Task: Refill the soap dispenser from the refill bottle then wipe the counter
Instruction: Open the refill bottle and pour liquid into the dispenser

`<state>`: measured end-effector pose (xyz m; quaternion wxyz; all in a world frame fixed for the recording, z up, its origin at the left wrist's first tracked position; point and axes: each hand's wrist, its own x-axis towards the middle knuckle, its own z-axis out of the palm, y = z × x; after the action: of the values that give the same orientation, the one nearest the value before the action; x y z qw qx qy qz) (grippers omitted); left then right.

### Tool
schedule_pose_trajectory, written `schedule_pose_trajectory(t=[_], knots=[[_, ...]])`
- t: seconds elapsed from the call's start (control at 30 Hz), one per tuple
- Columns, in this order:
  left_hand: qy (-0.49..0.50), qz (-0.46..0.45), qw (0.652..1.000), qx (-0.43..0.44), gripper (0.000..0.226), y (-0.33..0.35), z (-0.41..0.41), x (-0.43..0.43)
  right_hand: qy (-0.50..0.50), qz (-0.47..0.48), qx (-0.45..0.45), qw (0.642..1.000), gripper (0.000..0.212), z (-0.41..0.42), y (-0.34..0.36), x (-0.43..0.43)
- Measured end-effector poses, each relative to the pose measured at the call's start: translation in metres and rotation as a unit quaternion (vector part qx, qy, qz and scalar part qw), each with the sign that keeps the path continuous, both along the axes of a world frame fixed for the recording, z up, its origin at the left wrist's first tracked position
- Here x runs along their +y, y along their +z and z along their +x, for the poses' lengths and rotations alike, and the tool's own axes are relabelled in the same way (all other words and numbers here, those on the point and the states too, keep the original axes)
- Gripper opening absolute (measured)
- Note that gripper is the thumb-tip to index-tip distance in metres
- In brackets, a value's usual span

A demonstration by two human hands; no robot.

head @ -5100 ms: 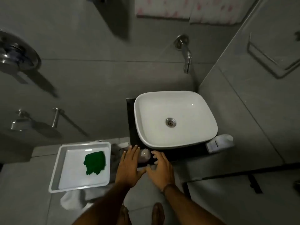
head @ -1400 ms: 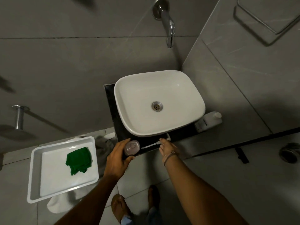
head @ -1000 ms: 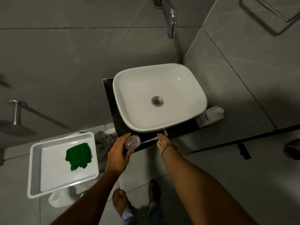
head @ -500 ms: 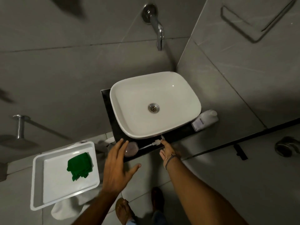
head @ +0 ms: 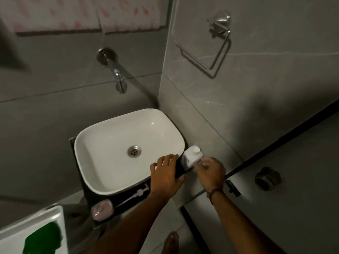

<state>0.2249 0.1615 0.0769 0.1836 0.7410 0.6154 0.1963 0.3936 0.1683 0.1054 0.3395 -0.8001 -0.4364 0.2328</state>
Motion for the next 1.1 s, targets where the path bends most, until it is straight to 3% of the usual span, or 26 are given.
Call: schedule_pose_trajectory(t=[0.07, 0.13, 0.33, 0.47, 0.57, 0.73, 0.9, 1.0, 1.1], knots=[[0.005, -0.019, 1.000, 0.019, 0.083, -0.004, 0.023, 0.024, 0.058, -0.011, -0.104, 0.993, 0.022, 0.011, 0.008, 0.015], [0.014, -0.042, 0.998, 0.037, 0.087, -0.010, 0.046, 0.046, 0.077, -0.017, -0.149, 0.986, 0.024, 0.017, 0.012, 0.028], [0.031, -0.082, 0.993, 0.083, 0.092, -0.037, 0.088, 0.081, 0.120, -0.040, -0.208, 0.970, 0.032, 0.024, -0.001, 0.063], [0.065, -0.084, 0.992, 0.070, 0.080, -0.045, 0.098, 0.084, 0.171, -0.096, -0.201, 0.960, 0.048, 0.029, -0.009, 0.071], [0.075, -0.067, 0.994, 0.048, 0.071, -0.041, 0.098, 0.085, 0.180, -0.096, -0.212, 0.956, 0.042, 0.032, -0.005, 0.073], [0.077, 0.029, 0.994, -0.072, 0.079, -0.023, 0.090, 0.072, 0.193, -0.099, -0.240, 0.946, 0.043, 0.034, 0.031, 0.071], [0.077, -0.032, 0.938, -0.336, 0.066, 0.003, 0.075, 0.056, 0.253, -0.100, -0.285, 0.919, 0.055, 0.024, 0.088, 0.068], [0.067, -0.021, 0.929, -0.364, 0.069, 0.013, 0.063, 0.051, 0.320, -0.122, -0.307, 0.888, 0.054, 0.015, 0.124, 0.070], [0.053, 0.002, 0.932, -0.358, 0.068, 0.019, 0.051, 0.050, 0.431, -0.127, -0.318, 0.835, 0.039, 0.010, 0.154, 0.070]])
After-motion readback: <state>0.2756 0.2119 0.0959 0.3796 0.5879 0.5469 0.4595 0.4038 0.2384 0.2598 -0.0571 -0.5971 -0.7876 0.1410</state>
